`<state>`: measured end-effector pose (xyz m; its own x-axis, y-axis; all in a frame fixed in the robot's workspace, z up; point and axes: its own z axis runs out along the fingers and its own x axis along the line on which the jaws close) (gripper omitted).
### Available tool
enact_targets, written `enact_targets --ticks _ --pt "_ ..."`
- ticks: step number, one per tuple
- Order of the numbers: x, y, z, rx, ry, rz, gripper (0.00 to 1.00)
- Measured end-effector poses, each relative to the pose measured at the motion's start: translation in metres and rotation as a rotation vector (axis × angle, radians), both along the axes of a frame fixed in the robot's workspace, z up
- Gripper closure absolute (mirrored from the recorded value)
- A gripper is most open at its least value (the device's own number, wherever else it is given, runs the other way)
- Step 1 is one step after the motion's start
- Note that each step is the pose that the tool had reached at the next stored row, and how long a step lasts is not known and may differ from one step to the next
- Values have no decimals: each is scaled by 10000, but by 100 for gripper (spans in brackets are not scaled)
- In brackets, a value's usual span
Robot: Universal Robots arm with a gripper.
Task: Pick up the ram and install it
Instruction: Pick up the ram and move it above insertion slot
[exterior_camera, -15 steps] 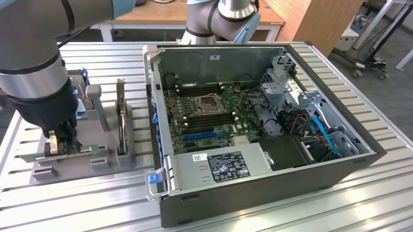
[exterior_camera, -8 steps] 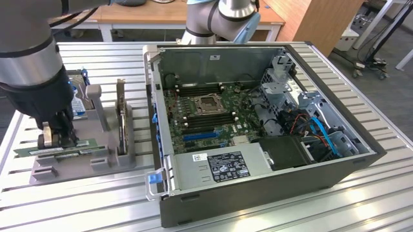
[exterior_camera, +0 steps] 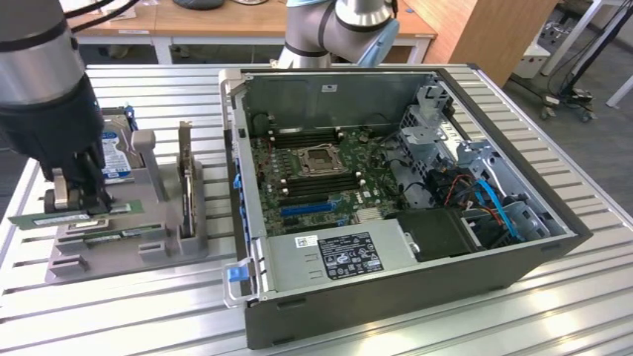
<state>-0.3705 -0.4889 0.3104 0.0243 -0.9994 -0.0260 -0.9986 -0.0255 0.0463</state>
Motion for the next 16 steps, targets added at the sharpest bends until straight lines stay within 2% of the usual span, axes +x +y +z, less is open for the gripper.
enact_targets --ticks 16 --pt "0 0 560 0 0 -4 88"
